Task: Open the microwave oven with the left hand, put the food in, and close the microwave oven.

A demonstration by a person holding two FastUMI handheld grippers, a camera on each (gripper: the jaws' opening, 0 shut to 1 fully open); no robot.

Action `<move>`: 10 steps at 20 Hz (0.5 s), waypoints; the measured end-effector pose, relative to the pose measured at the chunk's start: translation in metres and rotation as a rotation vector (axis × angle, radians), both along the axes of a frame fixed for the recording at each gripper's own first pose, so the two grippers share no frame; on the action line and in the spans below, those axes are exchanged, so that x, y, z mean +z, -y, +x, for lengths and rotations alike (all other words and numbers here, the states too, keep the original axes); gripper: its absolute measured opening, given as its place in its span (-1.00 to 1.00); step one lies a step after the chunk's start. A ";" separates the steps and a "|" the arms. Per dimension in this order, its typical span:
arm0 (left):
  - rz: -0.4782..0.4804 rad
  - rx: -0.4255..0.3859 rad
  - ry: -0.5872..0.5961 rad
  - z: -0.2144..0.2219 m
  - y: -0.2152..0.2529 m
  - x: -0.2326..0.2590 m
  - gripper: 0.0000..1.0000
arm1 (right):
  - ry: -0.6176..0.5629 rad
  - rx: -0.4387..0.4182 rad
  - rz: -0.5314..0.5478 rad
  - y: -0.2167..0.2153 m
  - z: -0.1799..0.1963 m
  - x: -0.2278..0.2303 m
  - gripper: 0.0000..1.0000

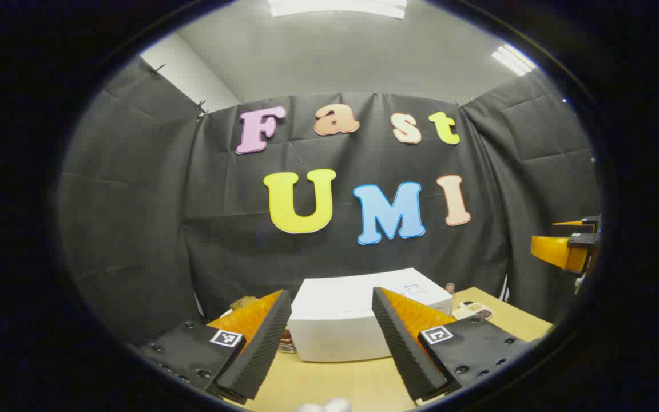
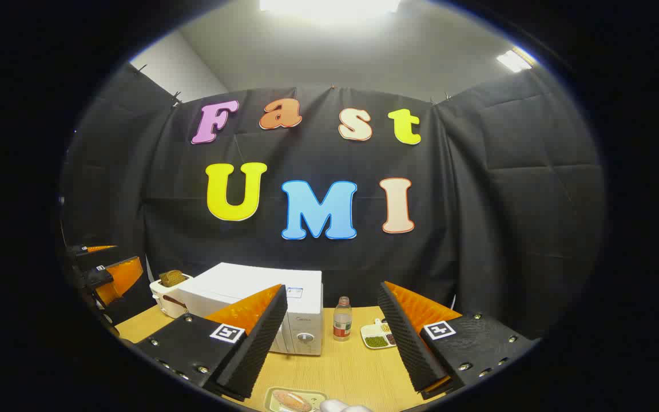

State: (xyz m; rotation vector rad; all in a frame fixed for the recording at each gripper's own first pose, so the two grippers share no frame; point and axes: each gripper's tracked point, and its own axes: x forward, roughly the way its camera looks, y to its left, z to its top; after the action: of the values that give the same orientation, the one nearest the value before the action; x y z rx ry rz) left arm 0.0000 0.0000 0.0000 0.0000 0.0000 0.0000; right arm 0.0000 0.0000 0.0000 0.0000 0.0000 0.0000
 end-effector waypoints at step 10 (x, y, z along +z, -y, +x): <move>0.003 0.011 -0.003 -0.001 0.001 -0.004 0.89 | -0.001 0.012 0.000 0.001 0.000 0.000 0.95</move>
State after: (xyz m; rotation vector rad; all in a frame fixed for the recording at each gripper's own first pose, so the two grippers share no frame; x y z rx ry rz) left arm -0.0010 -0.0014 -0.0041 0.0029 0.0031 0.0108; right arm 0.0004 -0.0006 0.0002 -0.0002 0.0012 0.0119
